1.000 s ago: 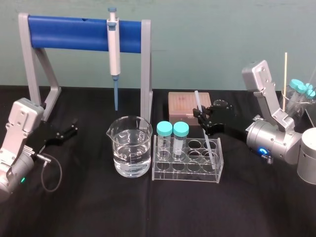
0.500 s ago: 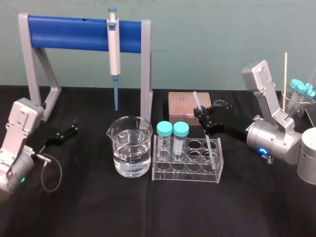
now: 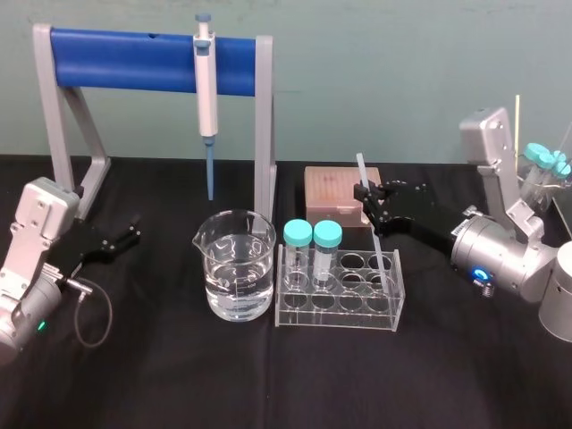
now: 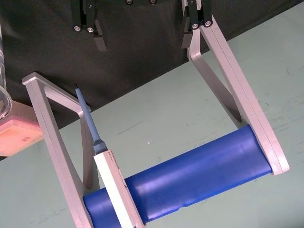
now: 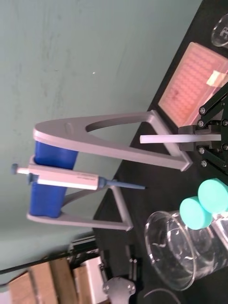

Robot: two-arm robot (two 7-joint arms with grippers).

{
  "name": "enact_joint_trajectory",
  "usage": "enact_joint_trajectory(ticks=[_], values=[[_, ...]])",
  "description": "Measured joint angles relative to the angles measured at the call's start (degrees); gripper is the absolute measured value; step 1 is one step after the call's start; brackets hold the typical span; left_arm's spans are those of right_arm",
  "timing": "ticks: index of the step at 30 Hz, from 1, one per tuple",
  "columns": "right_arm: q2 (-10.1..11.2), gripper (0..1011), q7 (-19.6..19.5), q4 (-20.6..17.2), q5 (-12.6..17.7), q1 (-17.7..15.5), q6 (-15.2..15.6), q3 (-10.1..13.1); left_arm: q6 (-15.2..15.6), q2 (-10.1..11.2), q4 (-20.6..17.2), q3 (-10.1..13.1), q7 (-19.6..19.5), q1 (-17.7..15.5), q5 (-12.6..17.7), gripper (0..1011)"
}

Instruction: Pick up the stirring rod with one hand, then place it down.

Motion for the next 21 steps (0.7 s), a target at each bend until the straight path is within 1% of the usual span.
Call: enact_joint_trajectory(ticks=[3, 4, 7, 12, 17, 21], values=[[-0.2, 73, 0.5, 0.0, 0.8, -0.5, -1.3, 0.4, 0.0, 0.0, 0.0, 0.0, 0.0, 0.0, 0.0, 1000], [-0.2, 73, 0.9, 0.1, 1.4, -0.9, -2.3, 0.8, 0.0, 0.0, 0.0, 0.0, 0.0, 0.0, 0.0, 1001], [-0.4, 73, 1.7, 0.2, 2.7, -1.6, -4.0, 1.4, 0.0, 0.0, 0.0, 0.0, 0.0, 0.0, 0.0, 1000], [-0.6, 73, 2.4, 0.2, 4.3, -2.4, -6.6, 2.3, 0.0, 0.0, 0.0, 0.0, 0.0, 0.0, 0.0, 1000], [-0.5, 73, 2.6, -0.4, 5.0, -2.6, -7.8, 2.9, 0.0, 0.0, 0.0, 0.0, 0.0, 0.0, 0.0, 1000], [-0.3, 73, 2.9, -2.2, 6.0, -2.7, -9.2, 3.8, 0.0, 0.0, 0.0, 0.0, 0.0, 0.0, 0.0, 1000]])
